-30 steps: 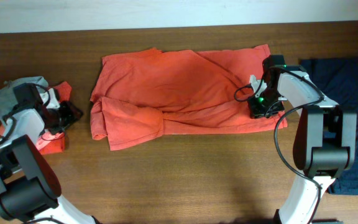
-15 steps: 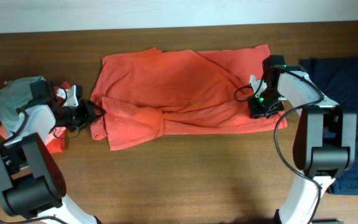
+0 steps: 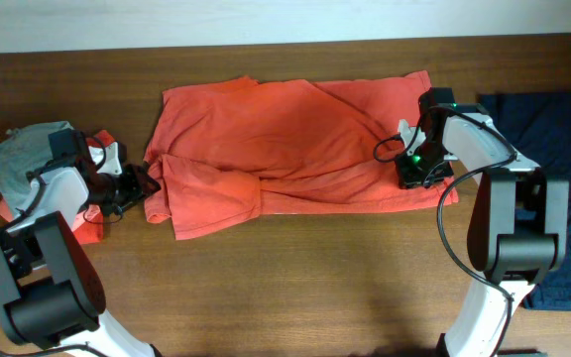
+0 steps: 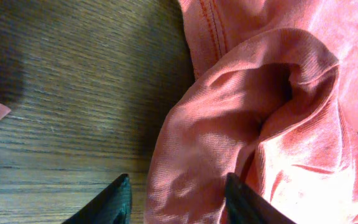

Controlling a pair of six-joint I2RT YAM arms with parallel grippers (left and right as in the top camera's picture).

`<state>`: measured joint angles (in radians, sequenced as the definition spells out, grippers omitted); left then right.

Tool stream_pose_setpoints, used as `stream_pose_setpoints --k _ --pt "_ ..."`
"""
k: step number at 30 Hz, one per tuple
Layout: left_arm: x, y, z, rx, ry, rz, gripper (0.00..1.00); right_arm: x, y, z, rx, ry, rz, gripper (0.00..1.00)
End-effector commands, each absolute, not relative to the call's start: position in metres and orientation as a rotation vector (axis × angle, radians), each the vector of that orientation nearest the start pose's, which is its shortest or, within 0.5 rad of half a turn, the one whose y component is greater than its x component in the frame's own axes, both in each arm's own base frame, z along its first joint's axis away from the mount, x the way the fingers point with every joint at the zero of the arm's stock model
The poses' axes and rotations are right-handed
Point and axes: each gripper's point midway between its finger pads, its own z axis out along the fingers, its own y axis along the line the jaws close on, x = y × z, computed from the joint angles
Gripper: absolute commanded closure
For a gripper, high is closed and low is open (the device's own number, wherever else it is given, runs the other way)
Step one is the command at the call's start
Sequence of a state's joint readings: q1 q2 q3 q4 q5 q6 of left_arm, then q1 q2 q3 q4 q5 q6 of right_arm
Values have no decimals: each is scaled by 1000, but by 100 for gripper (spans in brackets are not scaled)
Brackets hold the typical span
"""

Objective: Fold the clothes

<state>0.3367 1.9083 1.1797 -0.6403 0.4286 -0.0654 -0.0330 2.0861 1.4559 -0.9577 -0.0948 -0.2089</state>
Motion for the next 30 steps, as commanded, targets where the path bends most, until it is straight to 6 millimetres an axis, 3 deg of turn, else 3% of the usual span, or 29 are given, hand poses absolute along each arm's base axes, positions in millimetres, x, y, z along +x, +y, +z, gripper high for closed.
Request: stream_pose_setpoints --k 1,3,9,12,15,18,22,24,30 --pt "375 55 17 -485 2800 -564 80 379 4 -1 -258 3143 162 69" --pt "375 55 17 -485 2798 -569 99 379 4 -1 -258 3143 162 69" --pt "379 52 19 -474 2779 -603 100 379 4 -1 -258 3143 162 69" --pt "393 57 29 -451 2731 -583 100 379 4 -1 -258 3144 162 69" --pt "428 82 60 -420 2640 -450 99 378 4 -1 -258 3148 163 69" --pt "443 107 76 -432 2609 -279 99 378 4 -1 -258 3148 160 69" --pt "433 118 69 -473 2653 -182 100 378 0 -1 -247 3149 152 68" --pt "429 115 67 -478 2673 -189 94 378 -2 -1 -238 3151 154 68" --pt "395 84 57 -509 2817 -378 91 362 -8 -1 -208 3214 173 68"
